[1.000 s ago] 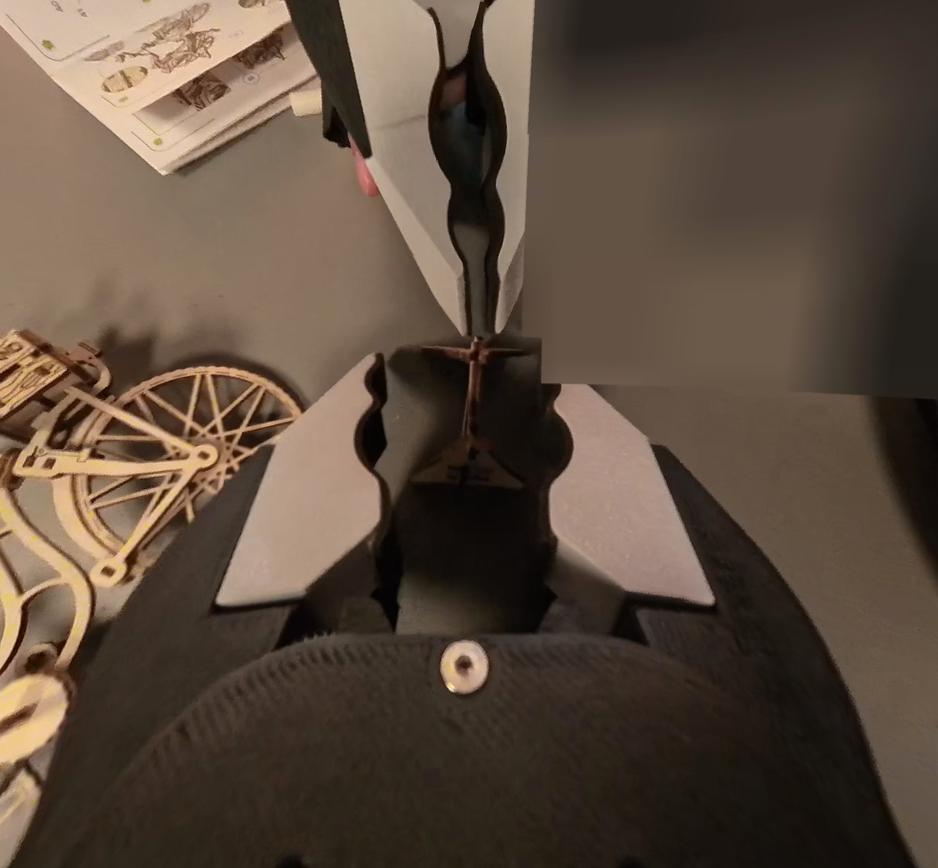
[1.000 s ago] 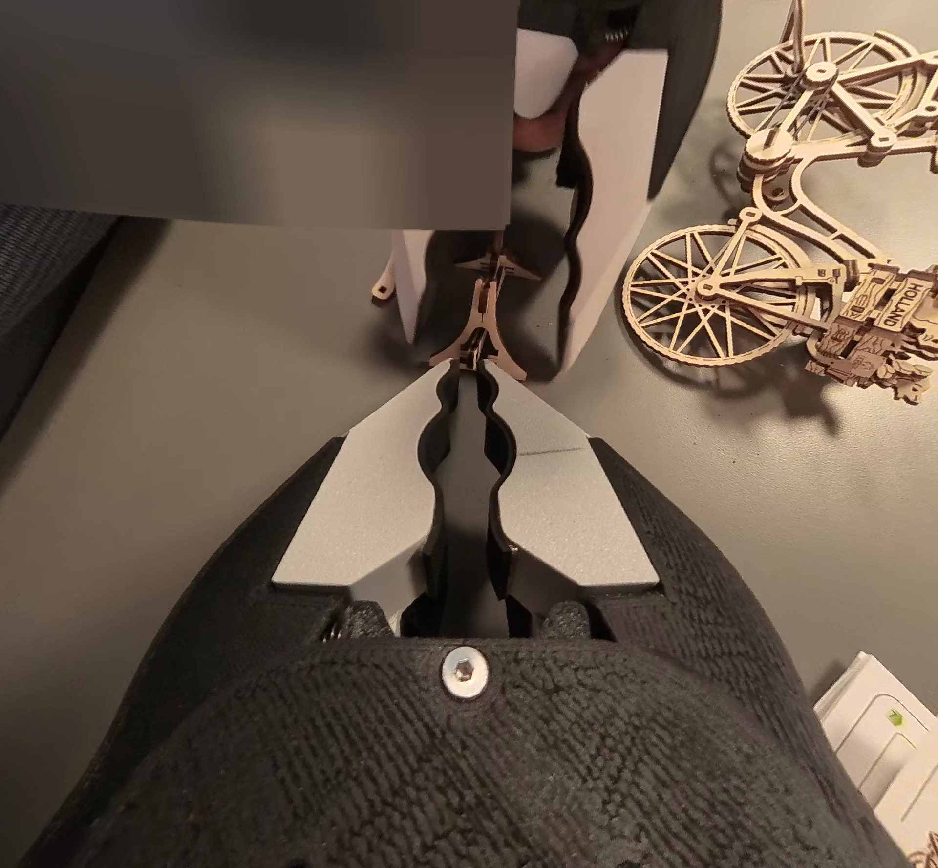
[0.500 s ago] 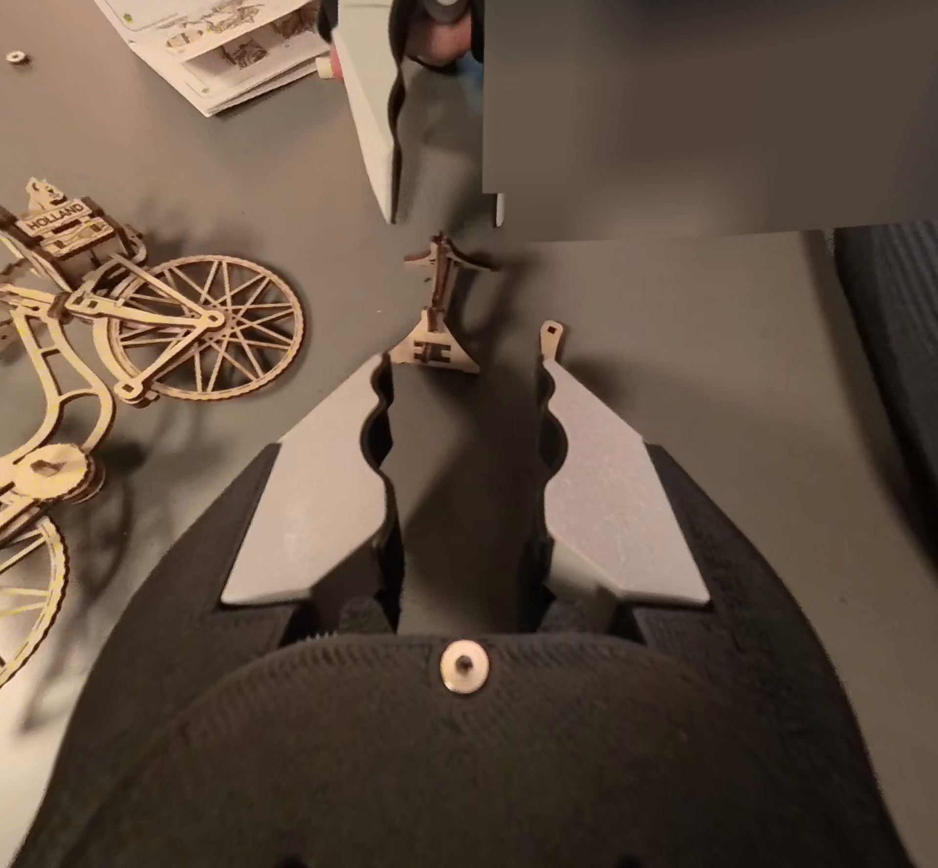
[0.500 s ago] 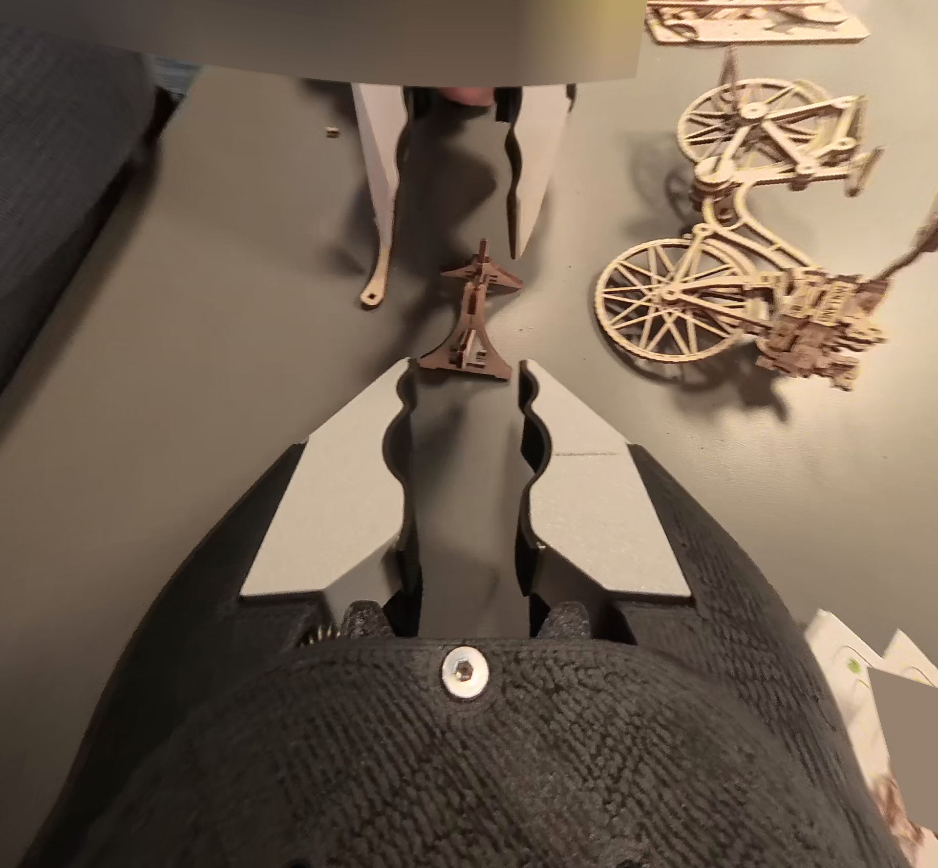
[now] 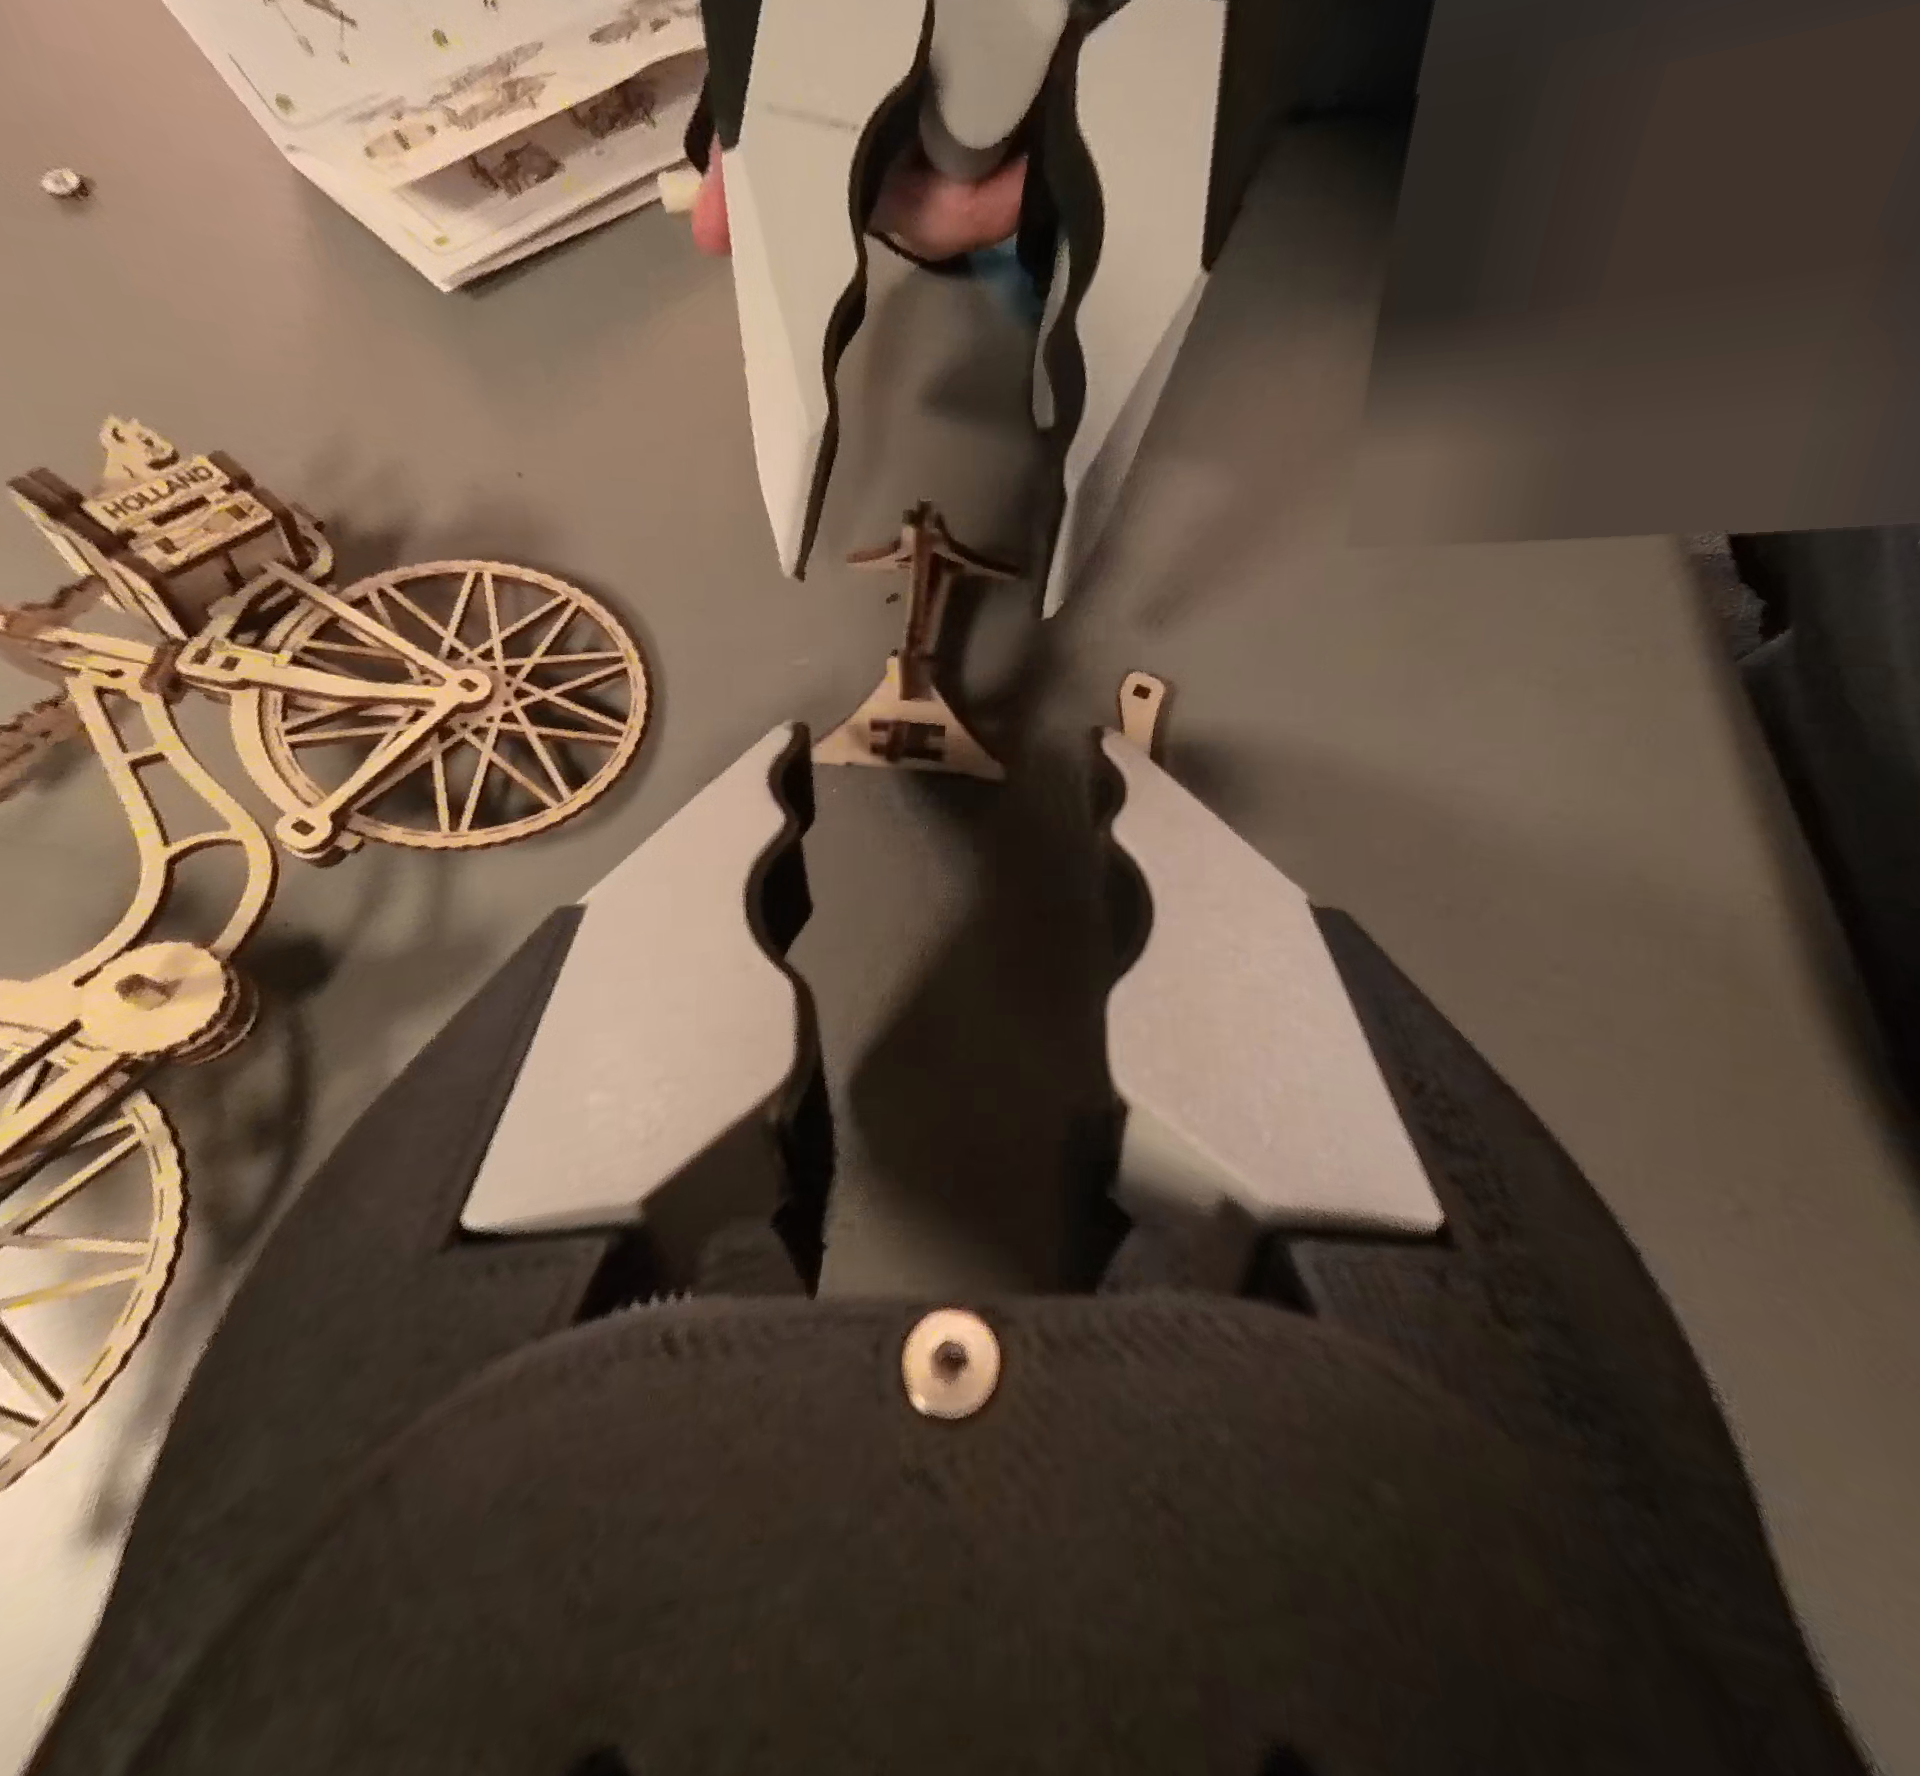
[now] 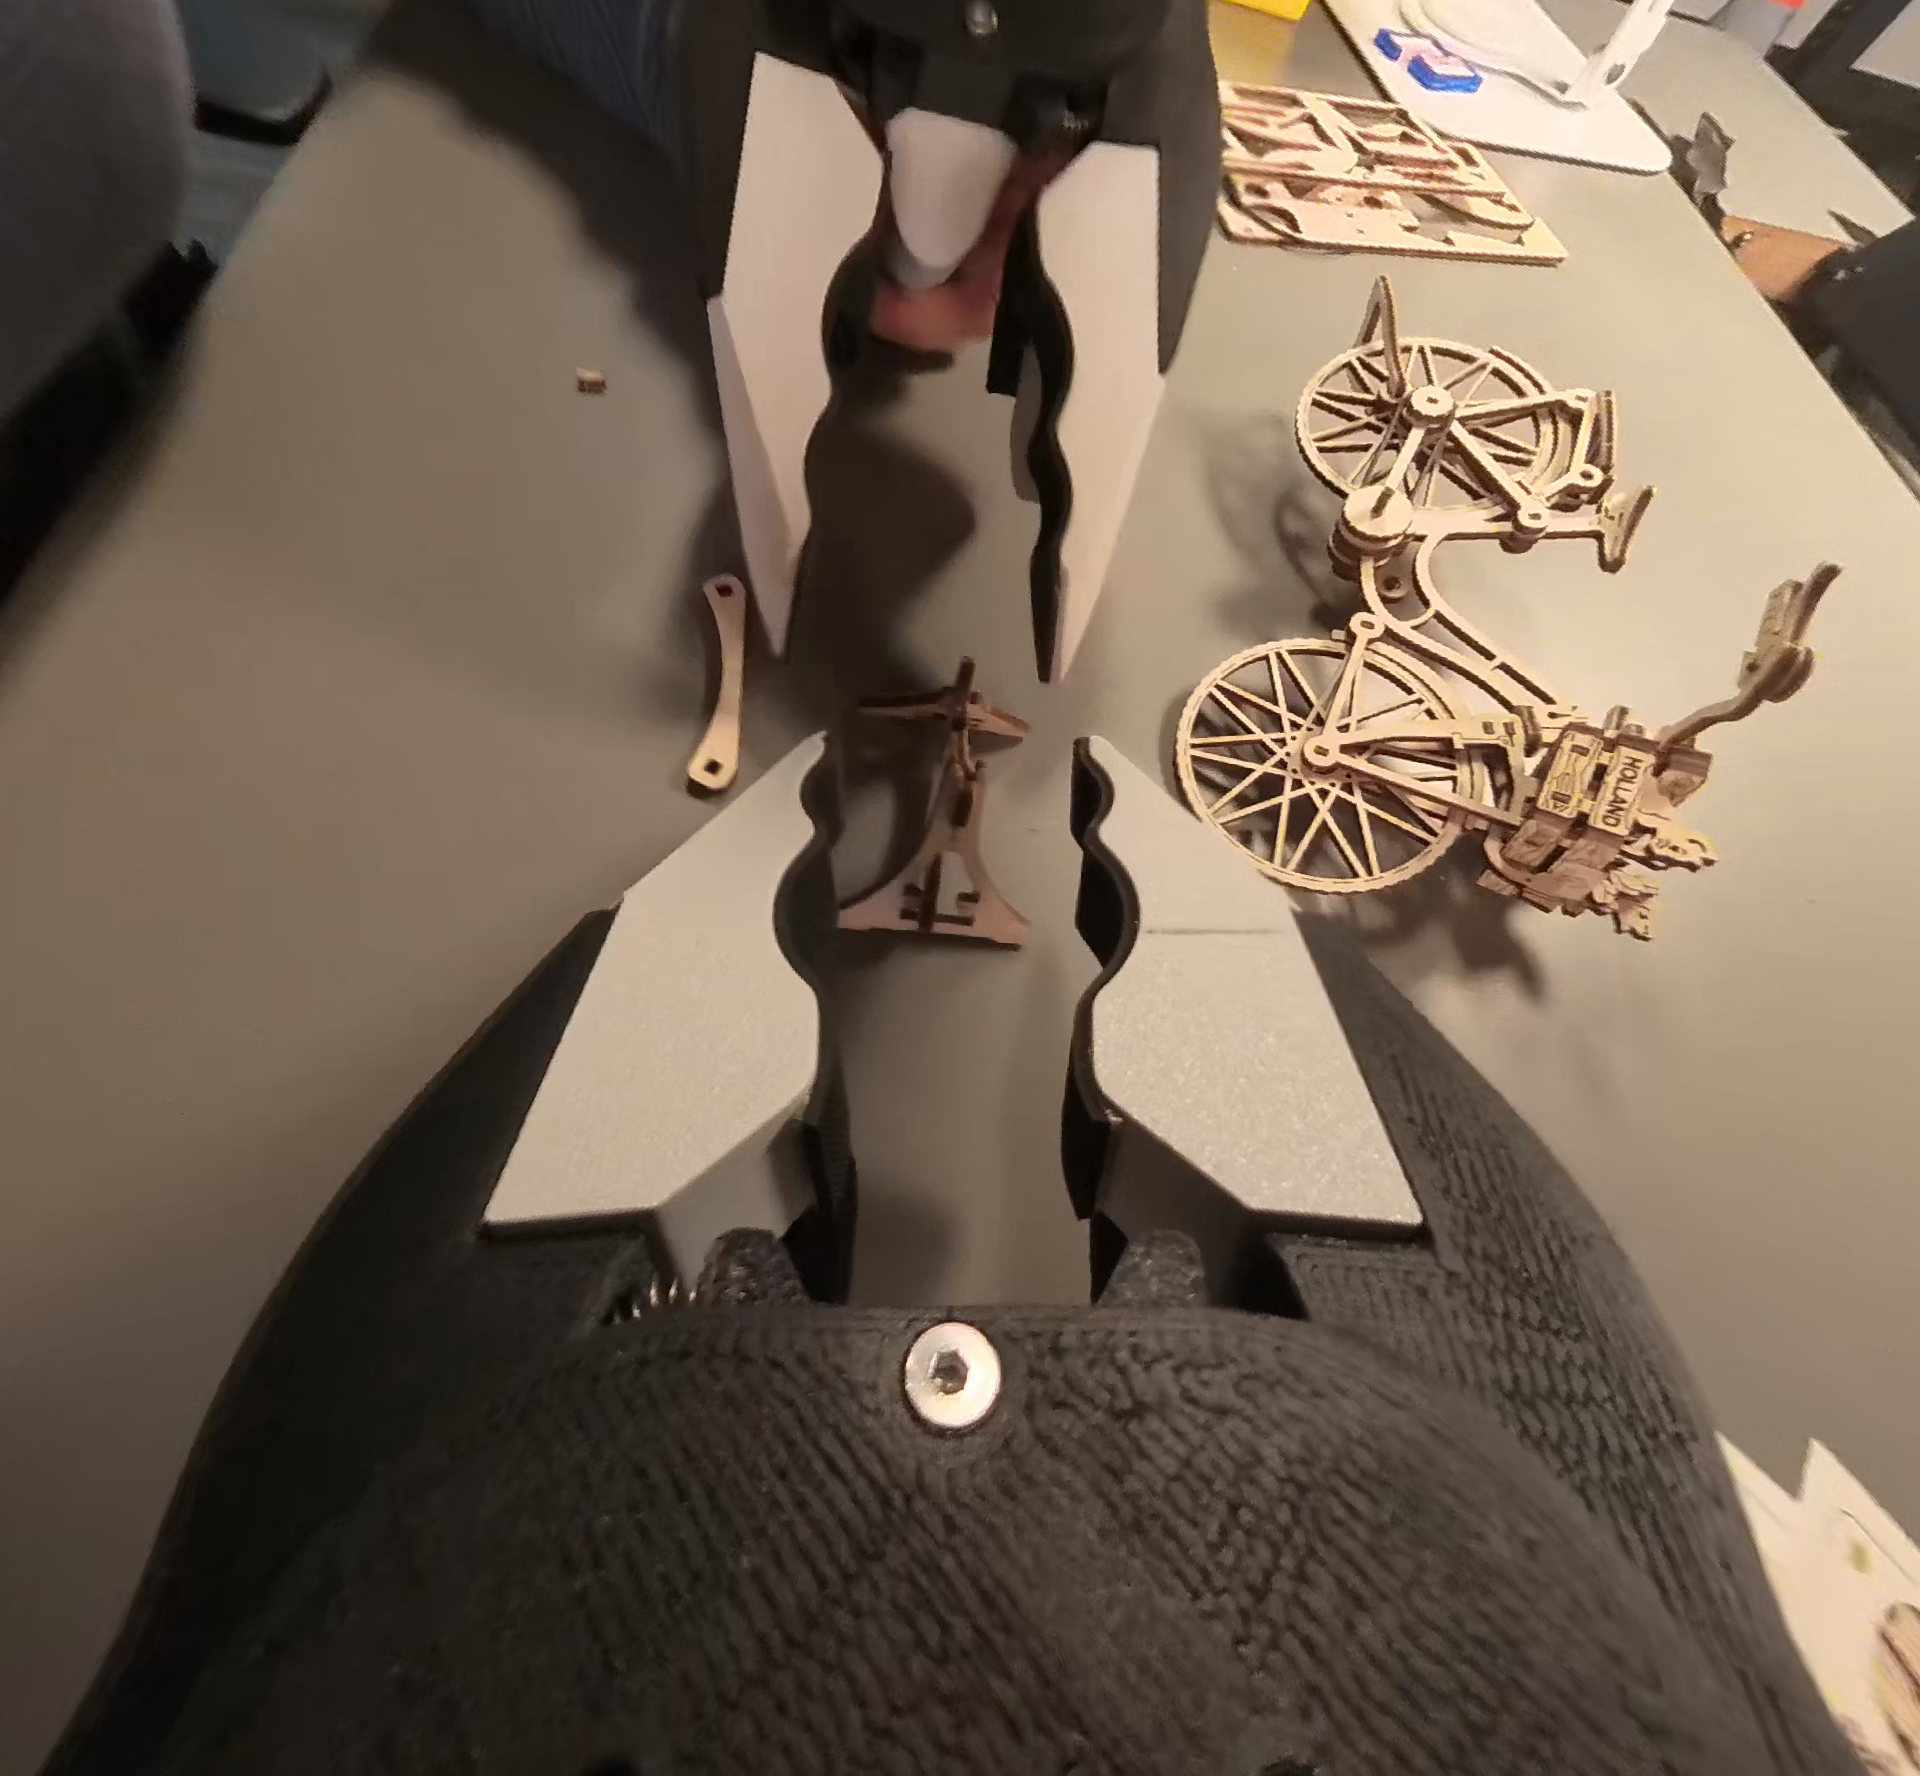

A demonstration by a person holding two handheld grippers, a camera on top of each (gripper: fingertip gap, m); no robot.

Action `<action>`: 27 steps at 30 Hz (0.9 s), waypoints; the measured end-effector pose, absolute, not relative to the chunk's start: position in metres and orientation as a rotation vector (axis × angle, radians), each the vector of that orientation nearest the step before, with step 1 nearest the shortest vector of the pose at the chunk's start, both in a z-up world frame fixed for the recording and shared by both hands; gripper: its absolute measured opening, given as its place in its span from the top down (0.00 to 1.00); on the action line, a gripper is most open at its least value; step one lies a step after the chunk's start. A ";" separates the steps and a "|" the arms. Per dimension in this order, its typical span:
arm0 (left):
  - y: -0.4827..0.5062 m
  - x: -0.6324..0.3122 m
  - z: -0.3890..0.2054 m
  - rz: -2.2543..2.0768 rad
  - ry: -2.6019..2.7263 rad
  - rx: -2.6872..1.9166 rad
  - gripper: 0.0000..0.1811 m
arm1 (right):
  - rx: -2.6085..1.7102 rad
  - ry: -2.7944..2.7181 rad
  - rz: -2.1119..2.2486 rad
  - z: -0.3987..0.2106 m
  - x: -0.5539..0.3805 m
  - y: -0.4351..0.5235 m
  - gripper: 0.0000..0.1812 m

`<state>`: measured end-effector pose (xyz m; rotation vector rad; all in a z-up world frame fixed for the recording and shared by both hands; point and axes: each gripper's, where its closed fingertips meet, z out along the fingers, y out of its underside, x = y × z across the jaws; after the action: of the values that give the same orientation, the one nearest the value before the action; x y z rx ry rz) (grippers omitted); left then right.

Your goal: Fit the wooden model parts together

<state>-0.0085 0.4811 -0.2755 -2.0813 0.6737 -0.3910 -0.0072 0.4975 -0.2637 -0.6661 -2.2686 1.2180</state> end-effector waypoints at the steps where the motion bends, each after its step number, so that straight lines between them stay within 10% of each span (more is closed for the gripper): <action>1: 0.480 -0.008 -0.275 -0.390 0.682 -2.072 0.72 | -0.669 -2.267 1.221 -0.263 -0.007 0.497 0.76; 27: 0.481 -0.006 -0.287 -0.260 0.746 -2.119 0.82 | -0.889 -2.303 1.159 -0.277 0.018 0.514 0.86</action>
<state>-0.0065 0.4805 -0.2870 -2.1188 0.7461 -0.2601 0.0182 0.5143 -0.2766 -0.8890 -2.3028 1.1591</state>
